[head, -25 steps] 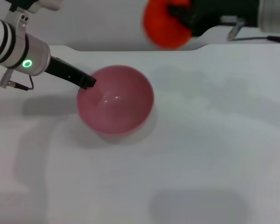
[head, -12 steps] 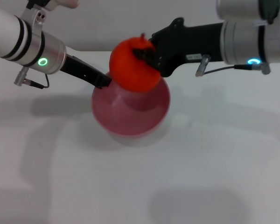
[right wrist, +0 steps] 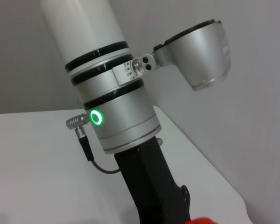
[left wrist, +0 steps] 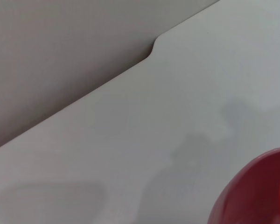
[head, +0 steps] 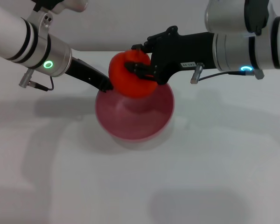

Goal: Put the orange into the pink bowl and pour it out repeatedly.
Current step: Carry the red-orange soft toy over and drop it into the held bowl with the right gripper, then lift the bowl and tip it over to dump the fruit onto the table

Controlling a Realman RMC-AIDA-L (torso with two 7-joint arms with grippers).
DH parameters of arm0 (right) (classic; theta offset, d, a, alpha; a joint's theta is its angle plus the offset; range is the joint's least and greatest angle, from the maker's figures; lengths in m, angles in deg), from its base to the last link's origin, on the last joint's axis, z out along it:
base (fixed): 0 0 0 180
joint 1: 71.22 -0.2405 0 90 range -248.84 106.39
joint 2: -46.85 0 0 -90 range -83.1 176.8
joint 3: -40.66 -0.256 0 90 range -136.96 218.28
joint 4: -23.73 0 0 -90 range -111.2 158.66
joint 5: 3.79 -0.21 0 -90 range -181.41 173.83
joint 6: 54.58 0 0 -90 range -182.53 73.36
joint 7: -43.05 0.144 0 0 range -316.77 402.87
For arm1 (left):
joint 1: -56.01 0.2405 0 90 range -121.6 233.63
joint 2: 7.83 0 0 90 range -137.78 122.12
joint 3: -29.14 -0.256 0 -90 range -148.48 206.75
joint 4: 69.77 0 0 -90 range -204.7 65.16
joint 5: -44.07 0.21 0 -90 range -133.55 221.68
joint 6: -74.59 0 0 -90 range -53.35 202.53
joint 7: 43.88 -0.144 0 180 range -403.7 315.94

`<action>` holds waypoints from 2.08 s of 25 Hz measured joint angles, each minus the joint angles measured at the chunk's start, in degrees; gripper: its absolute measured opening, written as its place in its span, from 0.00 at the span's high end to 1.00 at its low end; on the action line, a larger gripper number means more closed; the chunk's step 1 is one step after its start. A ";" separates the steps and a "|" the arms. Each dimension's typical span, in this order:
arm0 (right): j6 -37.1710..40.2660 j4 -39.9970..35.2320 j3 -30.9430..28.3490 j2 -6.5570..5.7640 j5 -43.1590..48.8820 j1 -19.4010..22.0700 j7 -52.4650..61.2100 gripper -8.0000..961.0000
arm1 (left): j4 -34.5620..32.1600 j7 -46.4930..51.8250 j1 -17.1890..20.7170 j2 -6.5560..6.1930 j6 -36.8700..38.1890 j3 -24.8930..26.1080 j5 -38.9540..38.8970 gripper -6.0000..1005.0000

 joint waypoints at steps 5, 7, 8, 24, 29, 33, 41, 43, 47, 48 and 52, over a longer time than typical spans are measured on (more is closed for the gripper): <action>-0.18 -0.14 -0.32 0.00 -0.09 0.17 0.00 0.69 | 0.01 0.06 0.21 0.00 0.00 -0.13 0.02 0.95; -0.33 -0.40 -0.41 0.00 -0.14 0.43 0.00 0.45 | -0.01 0.08 0.26 0.00 -0.01 -0.13 -0.06 0.95; -0.51 -0.65 -0.45 0.01 -0.16 0.64 0.00 0.44 | -0.01 0.08 0.32 -0.01 0.00 -0.13 -0.05 0.95; -5.79 13.67 -12.21 -0.73 -51.36 11.07 -31.87 0.39 | -2.32 0.09 0.51 0.02 -3.65 -7.61 0.58 0.95; 7.13 27.30 -14.82 -0.76 -75.00 12.96 -51.98 0.39 | -3.34 -0.07 0.32 0.25 -12.47 -16.55 0.58 0.95; 16.89 36.66 -16.64 -0.65 -85.59 13.43 -61.51 0.39 | -5.40 -0.39 1.50 0.35 -20.76 -22.23 0.64 0.95; 27.82 49.85 -21.12 -0.81 -97.38 13.21 -66.53 0.39 | -14.23 -0.80 9.25 0.31 -38.67 -34.24 3.23 0.95; 28.18 50.56 -22.31 -0.92 -97.44 13.28 -65.19 0.39 | -15.80 -1.65 11.78 0.30 -45.58 -37.65 4.80 0.95; 30.86 51.02 -23.45 -0.85 -97.52 13.57 -64.57 0.39 | -16.21 -6.59 15.60 0.38 -57.71 -42.69 6.52 0.95; 31.43 51.10 -23.51 -0.84 -97.54 13.57 -64.56 0.39 | -16.15 -7.36 16.13 0.37 -59.21 -43.35 6.58 0.95; 33.21 51.18 -23.53 -0.82 -97.58 13.48 -64.28 0.39 | -14.29 -13.45 18.98 0.49 -72.73 -48.38 6.63 0.95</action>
